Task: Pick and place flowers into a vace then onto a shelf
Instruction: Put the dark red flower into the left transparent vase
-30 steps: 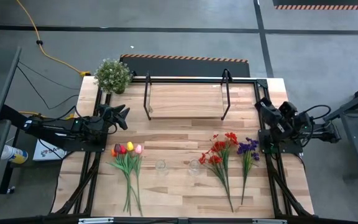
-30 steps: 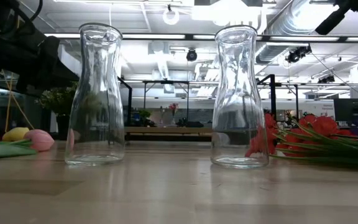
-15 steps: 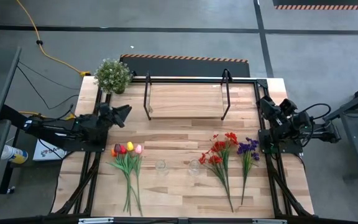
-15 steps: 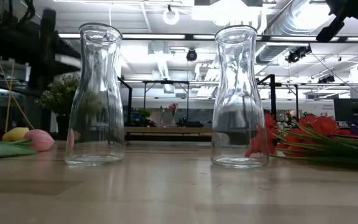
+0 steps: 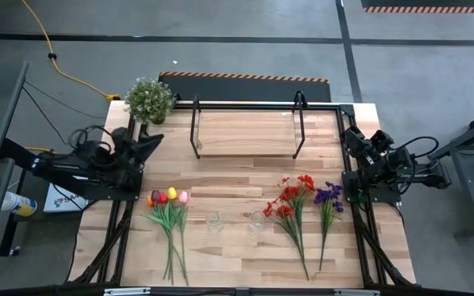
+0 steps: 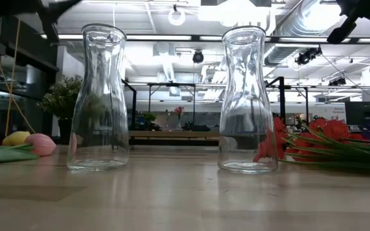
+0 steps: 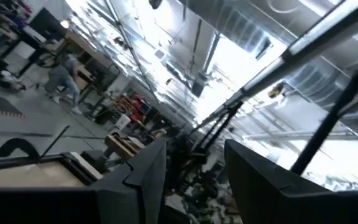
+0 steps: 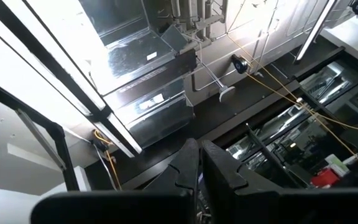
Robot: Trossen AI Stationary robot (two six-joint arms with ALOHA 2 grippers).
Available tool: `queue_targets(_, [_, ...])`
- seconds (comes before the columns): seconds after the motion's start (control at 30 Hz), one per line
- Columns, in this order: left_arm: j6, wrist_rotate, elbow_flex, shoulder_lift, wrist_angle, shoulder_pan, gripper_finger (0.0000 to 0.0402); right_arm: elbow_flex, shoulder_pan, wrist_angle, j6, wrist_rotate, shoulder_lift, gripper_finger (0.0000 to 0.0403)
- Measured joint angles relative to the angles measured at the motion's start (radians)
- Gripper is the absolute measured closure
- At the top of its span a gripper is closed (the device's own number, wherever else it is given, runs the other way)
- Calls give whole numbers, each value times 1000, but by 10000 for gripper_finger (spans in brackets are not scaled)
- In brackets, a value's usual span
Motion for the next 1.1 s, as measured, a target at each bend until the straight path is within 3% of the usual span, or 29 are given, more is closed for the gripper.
queue_targets(0.3, [-9, 23, 292, 56, -308, 0, 204, 0, 0, 6, 19, 0, 0, 391])
queue_targets(0.6, [-52, 73, 613, 234, -586, 0, 204, 1, 0, 21, 19, -1, 0, 391])
queue_targets(0.8, [-274, 145, 798, 407, -885, 0, 204, 1, 0, 31, 19, -1, 0, 391])
queue_targets(1.1, [-659, 401, 971, 633, -1344, 0, 204, 1, 0, 57, -42, -1, 0, 391])
